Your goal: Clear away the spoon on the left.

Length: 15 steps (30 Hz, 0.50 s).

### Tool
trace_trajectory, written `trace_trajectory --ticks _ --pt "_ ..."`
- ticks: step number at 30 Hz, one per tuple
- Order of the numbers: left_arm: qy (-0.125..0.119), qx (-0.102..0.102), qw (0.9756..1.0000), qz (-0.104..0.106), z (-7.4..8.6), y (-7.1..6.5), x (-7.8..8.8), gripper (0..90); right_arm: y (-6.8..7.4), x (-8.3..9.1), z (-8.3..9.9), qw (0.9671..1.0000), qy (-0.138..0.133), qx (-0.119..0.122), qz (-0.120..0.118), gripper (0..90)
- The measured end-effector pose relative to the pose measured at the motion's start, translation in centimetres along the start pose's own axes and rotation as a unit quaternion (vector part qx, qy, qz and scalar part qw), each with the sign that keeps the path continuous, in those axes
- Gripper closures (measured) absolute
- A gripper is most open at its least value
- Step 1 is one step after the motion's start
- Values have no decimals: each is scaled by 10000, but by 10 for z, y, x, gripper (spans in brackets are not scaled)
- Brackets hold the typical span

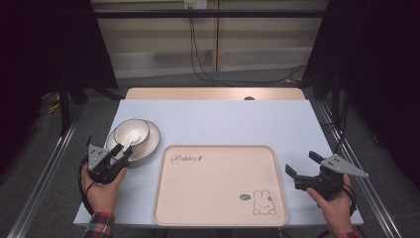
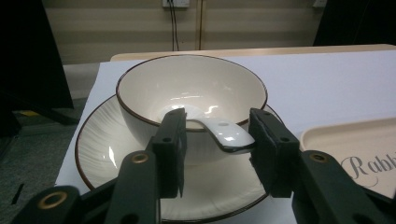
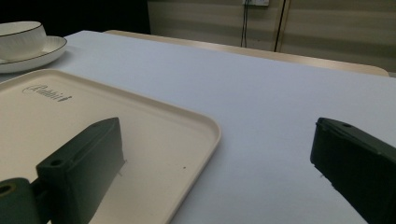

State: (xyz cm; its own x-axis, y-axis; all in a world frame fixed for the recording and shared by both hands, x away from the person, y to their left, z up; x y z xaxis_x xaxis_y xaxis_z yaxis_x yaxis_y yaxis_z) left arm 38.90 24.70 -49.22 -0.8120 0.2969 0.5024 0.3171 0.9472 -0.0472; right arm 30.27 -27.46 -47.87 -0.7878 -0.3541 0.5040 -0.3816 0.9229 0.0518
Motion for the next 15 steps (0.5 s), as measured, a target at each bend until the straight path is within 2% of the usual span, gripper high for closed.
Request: trace_trajectory --ticks 12,15 --pt "-5 -7 10000 35 -1 -2 -2 674 0 0 0 10000 5 31 11 25" --pt "4 73 10000 -22 -1 -1 -2 698 0 1 0 10000 9 22 9 25"
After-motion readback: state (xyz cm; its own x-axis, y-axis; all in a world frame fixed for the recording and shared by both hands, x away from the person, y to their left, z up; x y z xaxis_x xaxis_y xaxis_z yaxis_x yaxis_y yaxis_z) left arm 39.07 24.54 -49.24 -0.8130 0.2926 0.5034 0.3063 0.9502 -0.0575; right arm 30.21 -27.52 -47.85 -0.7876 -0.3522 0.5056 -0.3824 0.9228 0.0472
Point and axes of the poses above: each handheld gripper's, and its own axes: x roughly backward along the jaws, z roughly out of its underside, y roughly to its left, the point moved 10 cm from there along -x, roughly forward along the jaws, and after that the axes turned 11 degrees about y, right-handed, at the moved point
